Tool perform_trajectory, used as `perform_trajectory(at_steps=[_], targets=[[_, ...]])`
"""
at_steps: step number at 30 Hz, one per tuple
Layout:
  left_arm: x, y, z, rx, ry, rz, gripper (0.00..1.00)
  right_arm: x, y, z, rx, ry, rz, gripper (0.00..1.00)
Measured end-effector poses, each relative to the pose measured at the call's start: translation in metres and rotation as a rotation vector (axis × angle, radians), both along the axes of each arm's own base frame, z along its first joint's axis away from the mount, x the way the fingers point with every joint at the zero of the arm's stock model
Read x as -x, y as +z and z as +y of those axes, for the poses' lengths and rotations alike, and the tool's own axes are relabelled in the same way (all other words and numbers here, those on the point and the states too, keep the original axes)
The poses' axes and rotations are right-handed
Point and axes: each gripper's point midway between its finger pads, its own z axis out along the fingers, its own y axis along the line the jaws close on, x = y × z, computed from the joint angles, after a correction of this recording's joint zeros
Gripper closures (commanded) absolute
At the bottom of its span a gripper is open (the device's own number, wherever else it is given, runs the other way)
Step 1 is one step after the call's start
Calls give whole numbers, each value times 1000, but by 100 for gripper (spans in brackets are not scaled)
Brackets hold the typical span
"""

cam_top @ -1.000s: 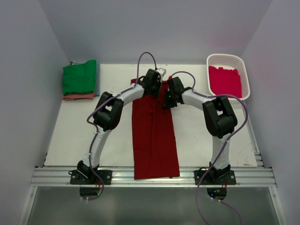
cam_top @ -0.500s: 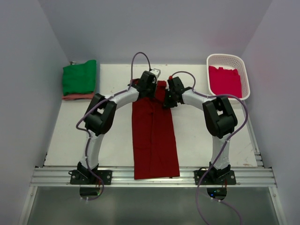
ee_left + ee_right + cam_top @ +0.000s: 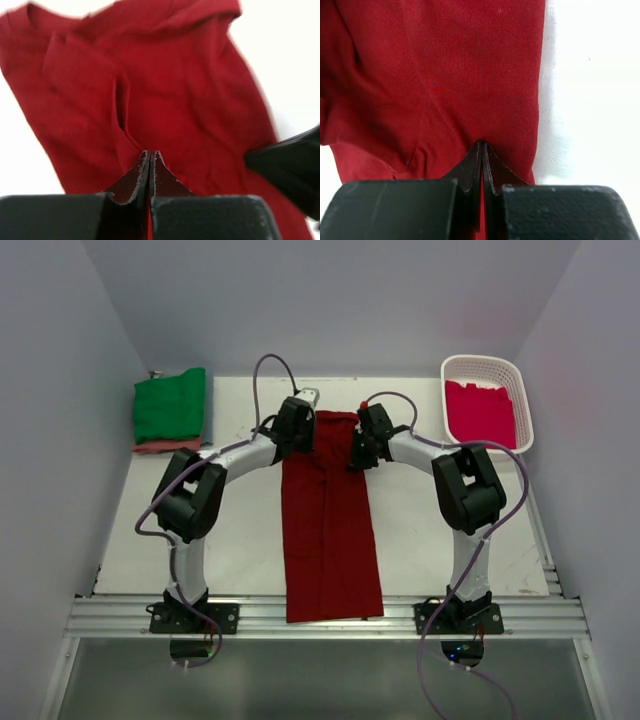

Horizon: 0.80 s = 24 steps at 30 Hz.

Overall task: Fold and stack the t-shirts
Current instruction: Fold the tshirt

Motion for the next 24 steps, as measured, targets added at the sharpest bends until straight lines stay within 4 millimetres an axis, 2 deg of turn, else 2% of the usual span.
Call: perform_trajectory(at_steps=[4,7,8,9,10,12,13,14,15,16,20,24], targets=[[19,-26,19,-10,37,66,100,0,0,0,0,-1,0,100],[37,-31,33,-7,69,96,100,0,0,0,0,-1,1,100],[40,-29,36,2,83,94,96,0,0,-1,0,-1,0,100],[43,-25,38,10,95,85,83,0,0,-1,0,-1,1,100],[45,-21,41,15,108,78,55,0,0,0,-1,-1,0,100],[50,-12,48,30,146,59,30,-1,0,-1,0,-1,0,100],[52,-7,51,39,168,51,9,-1,0,-1,0,-1,0,100],[54,-3,55,48,187,39,0,-1,0,-1,-1,-1,0,97],[58,0,59,58,205,29,0,-1,0,-1,-2,0,0,93],[62,3,63,68,221,17,0,-1,0,-1,-4,0,1,81],[76,20,68,118,217,-27,0,-1,8,2,-24,19,-10,56],[73,60,41,237,115,-92,0,-5,34,1,-40,19,-62,53]])
